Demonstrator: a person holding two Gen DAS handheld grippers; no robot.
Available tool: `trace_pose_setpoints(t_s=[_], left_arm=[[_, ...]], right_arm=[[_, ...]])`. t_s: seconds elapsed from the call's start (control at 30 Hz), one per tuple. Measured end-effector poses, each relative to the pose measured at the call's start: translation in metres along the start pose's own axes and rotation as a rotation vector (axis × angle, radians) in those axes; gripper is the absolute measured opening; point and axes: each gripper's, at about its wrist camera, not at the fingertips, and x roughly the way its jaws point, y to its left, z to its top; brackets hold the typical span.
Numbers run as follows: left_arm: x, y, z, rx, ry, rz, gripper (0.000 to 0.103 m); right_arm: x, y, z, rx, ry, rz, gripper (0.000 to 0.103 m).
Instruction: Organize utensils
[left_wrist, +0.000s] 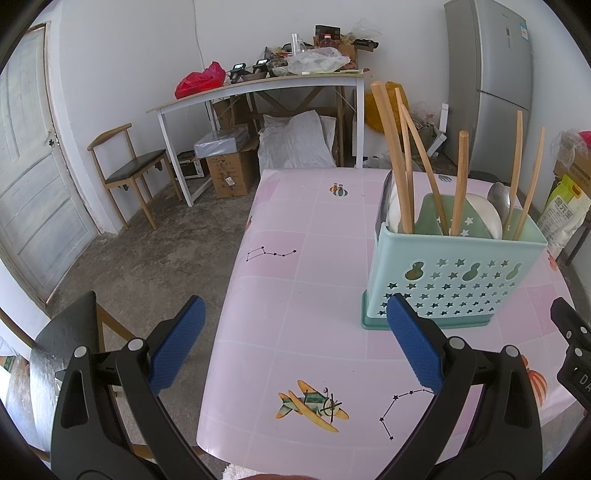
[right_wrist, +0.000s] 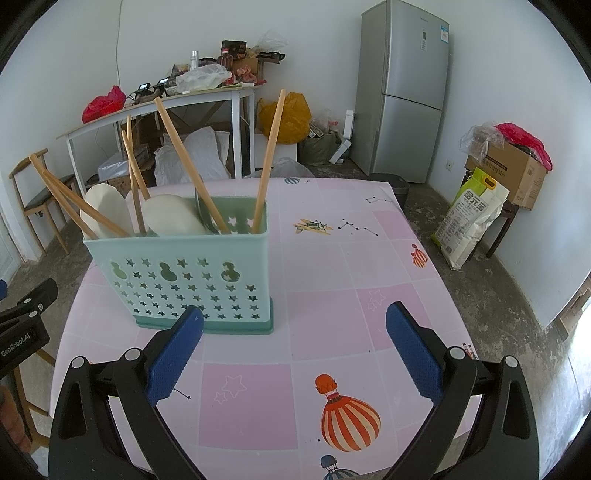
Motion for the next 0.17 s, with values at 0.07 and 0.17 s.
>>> trace_pose_setpoints(t_s=[0.07,0.17], left_arm=[[0.0008,-0.0021,-0.0037,0.003,0.000,-0.003,0.095],[-0.0001,-0.0031,-0.0068,0.008,-0.005,-0.005,0.095]], right_arm=[[-0.0001,0.0000,0.0000,0.001,-0.001,0.000,0.096],[0.0000,0.0001,0.0000,0.000,0.000,0.000,0.096]])
